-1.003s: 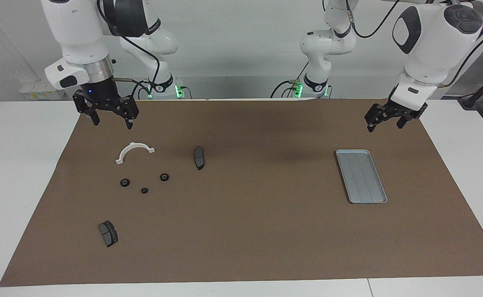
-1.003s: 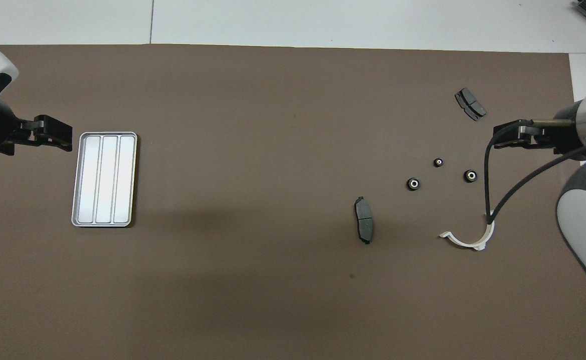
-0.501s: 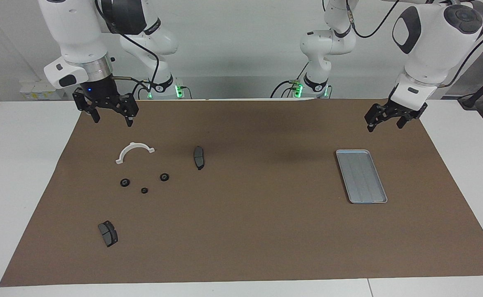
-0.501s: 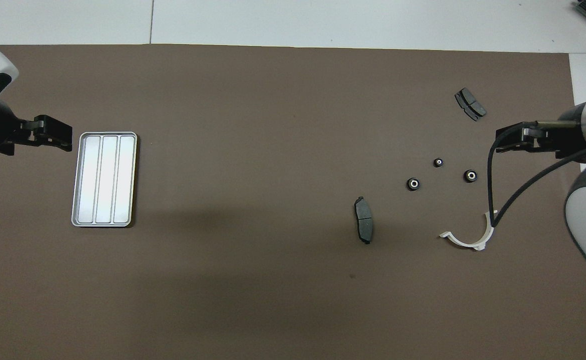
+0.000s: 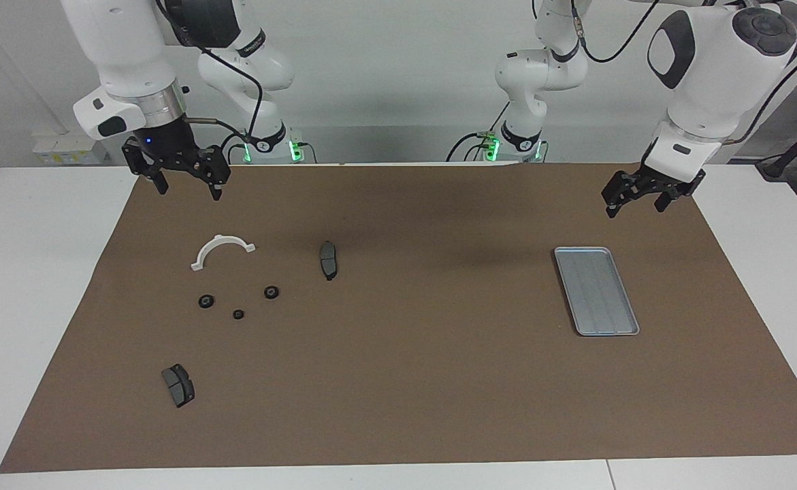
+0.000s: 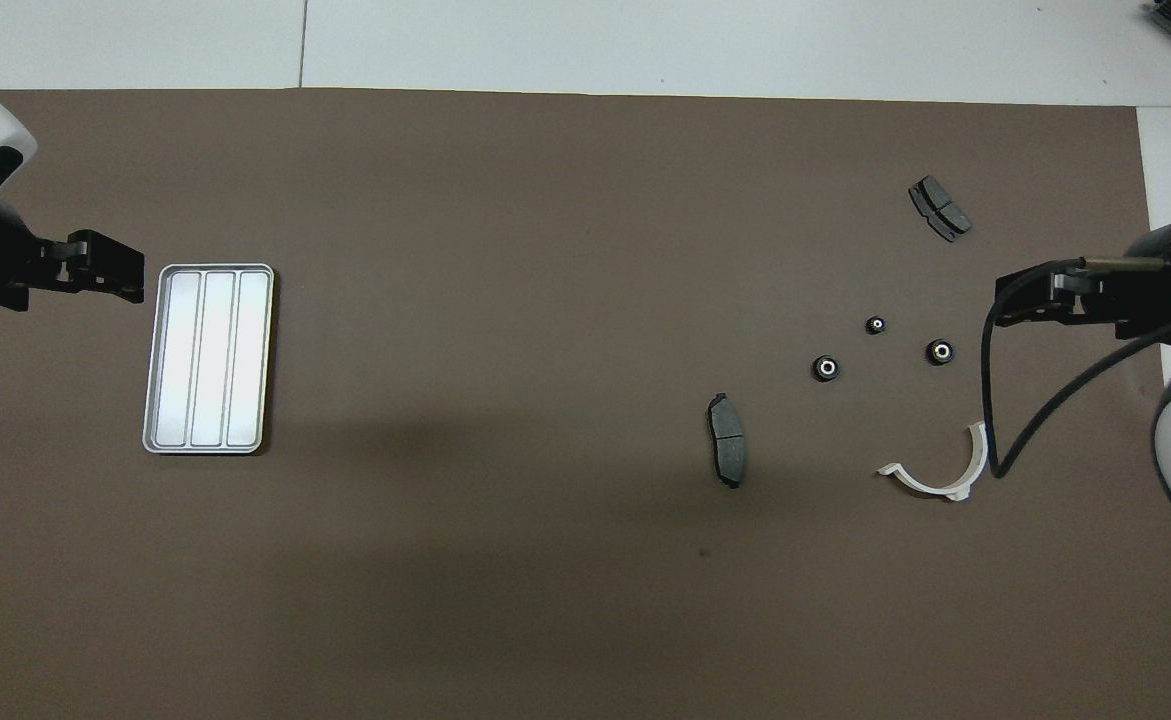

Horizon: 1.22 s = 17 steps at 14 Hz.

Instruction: Place bearing gear from tray to pile

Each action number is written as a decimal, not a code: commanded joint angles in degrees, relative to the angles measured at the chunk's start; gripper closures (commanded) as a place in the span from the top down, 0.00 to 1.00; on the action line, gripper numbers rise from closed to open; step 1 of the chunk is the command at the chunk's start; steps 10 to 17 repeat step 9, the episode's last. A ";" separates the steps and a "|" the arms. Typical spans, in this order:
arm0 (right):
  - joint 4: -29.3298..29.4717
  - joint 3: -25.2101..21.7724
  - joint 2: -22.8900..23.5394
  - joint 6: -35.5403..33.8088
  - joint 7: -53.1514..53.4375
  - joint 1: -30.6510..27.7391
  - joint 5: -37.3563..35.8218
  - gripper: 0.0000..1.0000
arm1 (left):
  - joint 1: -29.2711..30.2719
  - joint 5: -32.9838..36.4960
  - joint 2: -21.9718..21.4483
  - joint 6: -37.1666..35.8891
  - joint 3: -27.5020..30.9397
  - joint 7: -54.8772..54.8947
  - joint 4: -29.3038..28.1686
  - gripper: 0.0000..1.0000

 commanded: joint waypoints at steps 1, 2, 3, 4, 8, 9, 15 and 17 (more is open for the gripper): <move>0.41 -5.37 -0.65 -1.44 -1.65 4.31 1.41 1.00 | 0.66 0.56 -1.56 1.03 -0.41 0.43 -1.97 1.00; 0.32 -5.65 -0.65 -1.52 -1.65 4.59 1.41 1.00 | 0.66 0.56 -1.56 1.03 -0.41 0.44 -1.97 1.00; 0.32 -5.83 -0.65 -1.44 -1.65 4.94 1.32 1.00 | 0.66 0.56 -1.56 1.03 -0.41 0.35 -1.80 1.00; 0.32 -5.92 -0.65 -1.26 -1.74 5.03 1.14 1.00 | 0.66 0.56 -1.56 1.03 -0.41 0.43 -1.80 1.00; -0.12 -5.83 -0.04 -1.09 -1.65 5.30 1.14 1.00 | 0.66 0.56 -1.56 1.03 -0.41 0.43 -1.80 1.00; -0.21 -5.74 -0.04 -1.17 -1.57 5.21 1.14 1.00 | 0.66 0.56 -1.56 1.03 -0.41 0.44 -1.80 1.00; -0.21 -5.74 -0.04 -1.17 -1.57 5.21 1.14 1.00 | 0.66 0.56 -1.56 1.03 -0.41 0.44 -1.80 1.00; -0.21 -5.74 -0.04 -1.17 -1.57 5.21 1.14 1.00 | 0.66 0.56 -1.56 1.03 -0.41 0.44 -1.80 1.00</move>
